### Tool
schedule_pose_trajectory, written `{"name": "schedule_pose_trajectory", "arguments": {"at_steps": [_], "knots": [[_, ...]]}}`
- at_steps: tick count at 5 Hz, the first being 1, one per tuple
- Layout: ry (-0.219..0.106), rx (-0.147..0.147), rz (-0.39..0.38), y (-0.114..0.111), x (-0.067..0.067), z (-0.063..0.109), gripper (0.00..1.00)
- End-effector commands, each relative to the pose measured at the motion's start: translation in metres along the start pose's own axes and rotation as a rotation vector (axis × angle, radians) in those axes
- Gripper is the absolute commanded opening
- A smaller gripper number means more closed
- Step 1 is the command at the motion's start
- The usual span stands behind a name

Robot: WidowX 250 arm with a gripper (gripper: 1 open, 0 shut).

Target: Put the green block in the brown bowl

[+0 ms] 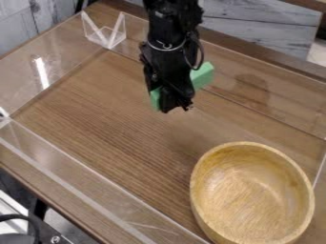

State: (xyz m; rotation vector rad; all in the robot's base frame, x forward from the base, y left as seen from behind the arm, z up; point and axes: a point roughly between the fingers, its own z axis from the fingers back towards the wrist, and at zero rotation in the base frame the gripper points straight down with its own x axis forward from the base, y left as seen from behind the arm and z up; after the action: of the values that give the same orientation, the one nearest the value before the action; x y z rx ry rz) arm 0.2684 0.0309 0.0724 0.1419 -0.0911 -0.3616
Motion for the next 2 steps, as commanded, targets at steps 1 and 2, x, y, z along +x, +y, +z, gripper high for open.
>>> {"name": "schedule_pose_trajectory", "arguments": {"at_steps": [1, 2], "knots": [[-0.052, 0.034, 0.025, 0.0115, 0.0093, 0.0123, 0.0], [-0.05, 0.036, 0.031, 0.0111, 0.0088, 0.0113, 0.0]]}}
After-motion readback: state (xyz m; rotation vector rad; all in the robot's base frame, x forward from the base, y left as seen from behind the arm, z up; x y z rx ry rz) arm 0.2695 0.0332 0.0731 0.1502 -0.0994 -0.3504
